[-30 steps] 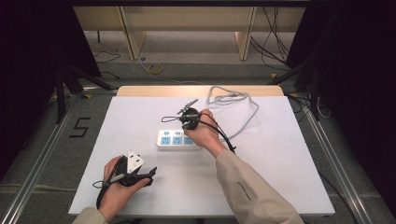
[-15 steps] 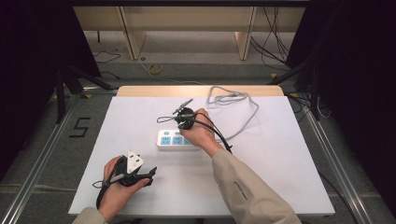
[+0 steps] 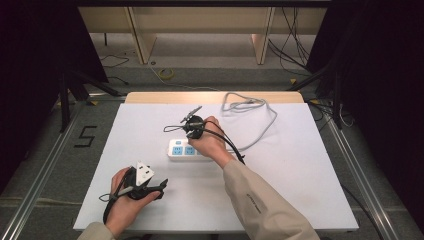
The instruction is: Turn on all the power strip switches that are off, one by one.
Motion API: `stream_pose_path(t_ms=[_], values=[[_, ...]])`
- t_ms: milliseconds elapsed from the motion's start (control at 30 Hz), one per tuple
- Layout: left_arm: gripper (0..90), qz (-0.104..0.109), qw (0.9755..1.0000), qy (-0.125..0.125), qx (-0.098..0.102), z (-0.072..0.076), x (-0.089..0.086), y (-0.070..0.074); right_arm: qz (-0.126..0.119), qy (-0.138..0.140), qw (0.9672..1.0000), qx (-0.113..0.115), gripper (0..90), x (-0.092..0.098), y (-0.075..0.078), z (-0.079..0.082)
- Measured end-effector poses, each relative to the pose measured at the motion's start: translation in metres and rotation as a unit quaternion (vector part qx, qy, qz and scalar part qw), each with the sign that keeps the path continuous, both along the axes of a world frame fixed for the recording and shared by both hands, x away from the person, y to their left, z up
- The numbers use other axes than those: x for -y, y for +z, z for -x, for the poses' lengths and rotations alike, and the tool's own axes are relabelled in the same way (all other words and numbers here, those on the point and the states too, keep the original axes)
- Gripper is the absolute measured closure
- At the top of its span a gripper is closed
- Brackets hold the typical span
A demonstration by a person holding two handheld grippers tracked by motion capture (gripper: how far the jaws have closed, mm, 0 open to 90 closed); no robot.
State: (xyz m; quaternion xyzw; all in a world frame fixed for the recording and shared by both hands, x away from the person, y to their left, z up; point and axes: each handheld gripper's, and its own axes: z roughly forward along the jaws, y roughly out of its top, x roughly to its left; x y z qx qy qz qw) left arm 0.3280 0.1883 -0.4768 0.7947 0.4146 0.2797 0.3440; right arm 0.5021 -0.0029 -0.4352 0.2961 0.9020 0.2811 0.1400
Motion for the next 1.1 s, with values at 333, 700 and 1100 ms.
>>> stream_pose_path(t_ms=[333, 700, 1100], values=[[23.8, 0.000, 1.0000, -0.001, 0.001, 0.000, 0.000, 0.000, -0.003, 0.006, 1.0000, -0.002, 90.0, -0.011, -0.002, -0.001], [23.8, 0.004, 1.0000, -0.001, 0.002, 0.000, 0.001, 0.000, -0.007, 0.013, 0.9999, -0.007, 90.0, -0.025, -0.007, -0.003], [23.8, 0.001, 1.0000, -0.003, 0.002, 0.000, 0.001, 0.000, -0.007, 0.020, 0.9997, -0.008, 90.0, -0.039, -0.009, -0.005]])
